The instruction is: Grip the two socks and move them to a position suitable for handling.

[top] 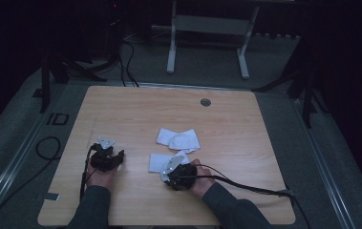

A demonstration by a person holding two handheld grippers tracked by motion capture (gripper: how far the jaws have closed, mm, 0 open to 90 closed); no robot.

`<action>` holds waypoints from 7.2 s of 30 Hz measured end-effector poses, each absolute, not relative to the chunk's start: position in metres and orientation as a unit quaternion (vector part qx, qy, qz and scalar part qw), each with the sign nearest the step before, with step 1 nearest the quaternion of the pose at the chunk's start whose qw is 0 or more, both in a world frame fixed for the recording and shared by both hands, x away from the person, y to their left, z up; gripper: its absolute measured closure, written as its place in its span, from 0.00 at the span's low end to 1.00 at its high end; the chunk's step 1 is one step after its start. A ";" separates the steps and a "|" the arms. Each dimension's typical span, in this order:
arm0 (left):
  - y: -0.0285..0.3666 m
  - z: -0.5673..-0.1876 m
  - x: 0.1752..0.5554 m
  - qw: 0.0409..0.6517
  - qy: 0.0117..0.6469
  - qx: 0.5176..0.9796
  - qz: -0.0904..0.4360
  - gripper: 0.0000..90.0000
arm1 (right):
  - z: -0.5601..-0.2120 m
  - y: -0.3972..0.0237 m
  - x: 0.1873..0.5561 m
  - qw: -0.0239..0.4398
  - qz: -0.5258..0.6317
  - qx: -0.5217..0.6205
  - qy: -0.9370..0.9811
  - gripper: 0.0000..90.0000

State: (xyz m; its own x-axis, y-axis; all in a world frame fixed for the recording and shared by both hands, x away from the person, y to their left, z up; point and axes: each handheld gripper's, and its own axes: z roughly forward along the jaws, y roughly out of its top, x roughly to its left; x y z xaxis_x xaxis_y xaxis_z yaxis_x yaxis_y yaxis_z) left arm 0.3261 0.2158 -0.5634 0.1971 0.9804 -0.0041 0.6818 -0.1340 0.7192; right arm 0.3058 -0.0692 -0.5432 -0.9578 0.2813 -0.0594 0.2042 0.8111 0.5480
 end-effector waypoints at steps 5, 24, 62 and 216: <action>0.216 -0.563 0.326 0.303 0.583 0.712 0.246 0.58 | -0.542 -0.070 0.310 0.069 0.278 0.137 0.948 0.96; 0.216 -0.563 0.326 0.303 0.583 0.713 0.246 0.58 | -0.487 -0.111 0.318 0.144 0.308 0.186 0.922 0.96; 0.216 -0.564 0.326 0.304 0.582 0.713 0.246 0.57 | -0.480 -0.209 0.337 0.201 0.277 0.320 0.883 0.71; 0.215 -0.564 0.326 0.304 0.579 0.715 0.246 0.55 | -0.466 -0.226 0.405 0.210 0.260 0.334 0.881 0.74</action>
